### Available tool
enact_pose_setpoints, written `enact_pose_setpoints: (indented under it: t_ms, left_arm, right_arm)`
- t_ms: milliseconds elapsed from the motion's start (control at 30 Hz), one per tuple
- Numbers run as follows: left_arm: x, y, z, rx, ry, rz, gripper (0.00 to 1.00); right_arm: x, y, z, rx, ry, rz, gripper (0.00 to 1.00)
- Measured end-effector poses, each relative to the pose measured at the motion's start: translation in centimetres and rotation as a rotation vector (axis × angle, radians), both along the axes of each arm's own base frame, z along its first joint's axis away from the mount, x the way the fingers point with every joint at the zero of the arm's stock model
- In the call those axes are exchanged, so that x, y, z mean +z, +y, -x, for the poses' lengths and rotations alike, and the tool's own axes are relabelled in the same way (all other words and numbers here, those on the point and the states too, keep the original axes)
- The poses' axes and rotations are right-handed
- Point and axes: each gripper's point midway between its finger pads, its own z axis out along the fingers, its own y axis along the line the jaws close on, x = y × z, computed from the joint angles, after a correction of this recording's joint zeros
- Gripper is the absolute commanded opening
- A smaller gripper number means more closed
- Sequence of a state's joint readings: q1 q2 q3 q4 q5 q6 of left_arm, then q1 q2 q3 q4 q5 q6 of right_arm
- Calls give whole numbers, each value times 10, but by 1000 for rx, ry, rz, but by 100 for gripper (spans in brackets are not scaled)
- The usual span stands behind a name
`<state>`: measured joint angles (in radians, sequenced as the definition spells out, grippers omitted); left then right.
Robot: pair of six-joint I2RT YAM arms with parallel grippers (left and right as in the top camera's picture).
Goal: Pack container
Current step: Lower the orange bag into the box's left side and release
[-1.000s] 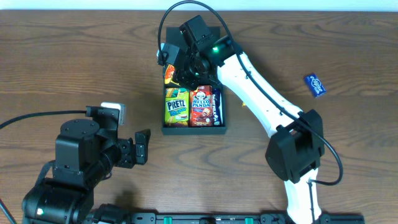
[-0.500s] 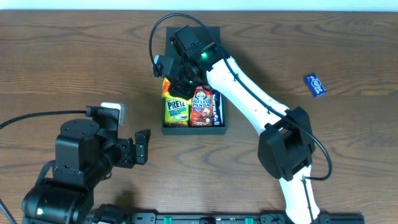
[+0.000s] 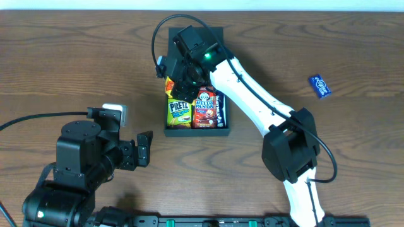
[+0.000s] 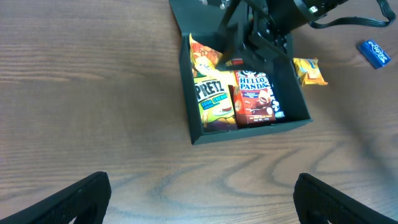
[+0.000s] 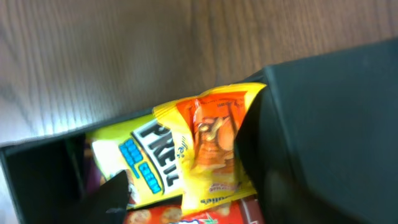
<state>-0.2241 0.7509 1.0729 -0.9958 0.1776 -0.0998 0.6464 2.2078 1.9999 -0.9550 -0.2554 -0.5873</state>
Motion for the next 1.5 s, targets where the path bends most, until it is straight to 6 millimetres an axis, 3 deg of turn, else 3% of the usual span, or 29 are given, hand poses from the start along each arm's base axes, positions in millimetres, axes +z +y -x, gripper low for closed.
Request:
enact_pose_setpoints:
  t_ms: [33, 100, 633, 733, 933, 1500]
  left_arm:
    - [0, 0, 0, 0, 0, 0, 95]
    - [0, 0, 0, 0, 0, 0, 95]
    - [0, 0, 0, 0, 0, 0, 95]
    - [0, 0, 0, 0, 0, 0, 95]
    - [0, 0, 0, 0, 0, 0, 95]
    - [0, 0, 0, 0, 0, 0, 95]
  right_arm:
    - [1, 1, -1, 2, -6, -5, 14]
    - [2, 3, -3, -2, -14, -16, 1]
    - [3, 12, -9, 0, -28, -55, 1]
    - [-11, 13, -10, 1, -10, -43, 1]
    - [-57, 13, -8, -11, 65, 2, 2]
    - [-56, 15, -11, -37, 68, -12, 1]
